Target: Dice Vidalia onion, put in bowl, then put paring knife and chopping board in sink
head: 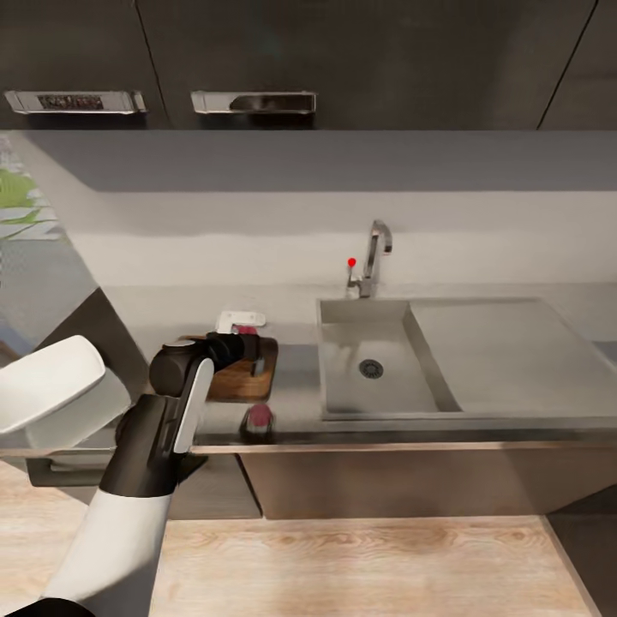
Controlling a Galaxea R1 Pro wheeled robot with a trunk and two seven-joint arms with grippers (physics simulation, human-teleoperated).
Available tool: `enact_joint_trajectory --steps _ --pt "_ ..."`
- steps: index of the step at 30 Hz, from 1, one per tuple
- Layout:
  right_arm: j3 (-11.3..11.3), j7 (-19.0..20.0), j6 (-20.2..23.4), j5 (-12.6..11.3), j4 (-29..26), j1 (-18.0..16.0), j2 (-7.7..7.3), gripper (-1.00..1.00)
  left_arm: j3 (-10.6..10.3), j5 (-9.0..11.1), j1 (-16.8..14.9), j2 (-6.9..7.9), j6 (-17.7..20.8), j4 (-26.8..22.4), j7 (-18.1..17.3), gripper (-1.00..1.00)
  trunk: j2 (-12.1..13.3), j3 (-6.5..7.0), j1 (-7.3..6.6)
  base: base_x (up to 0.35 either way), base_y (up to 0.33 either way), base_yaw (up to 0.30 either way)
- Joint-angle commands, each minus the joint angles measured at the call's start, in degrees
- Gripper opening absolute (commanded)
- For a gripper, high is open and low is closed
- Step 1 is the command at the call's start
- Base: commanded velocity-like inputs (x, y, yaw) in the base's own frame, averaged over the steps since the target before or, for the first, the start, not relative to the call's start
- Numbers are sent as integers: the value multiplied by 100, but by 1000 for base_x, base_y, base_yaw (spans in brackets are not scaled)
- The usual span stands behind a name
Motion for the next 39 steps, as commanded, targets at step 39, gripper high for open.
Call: enact_joint_trajectory --steps 39 --pt "4 -17 -4 11 -16 3 -8 100 -9 33 164 14 5 60 0 -100 -7 -96 3 19 100 0"
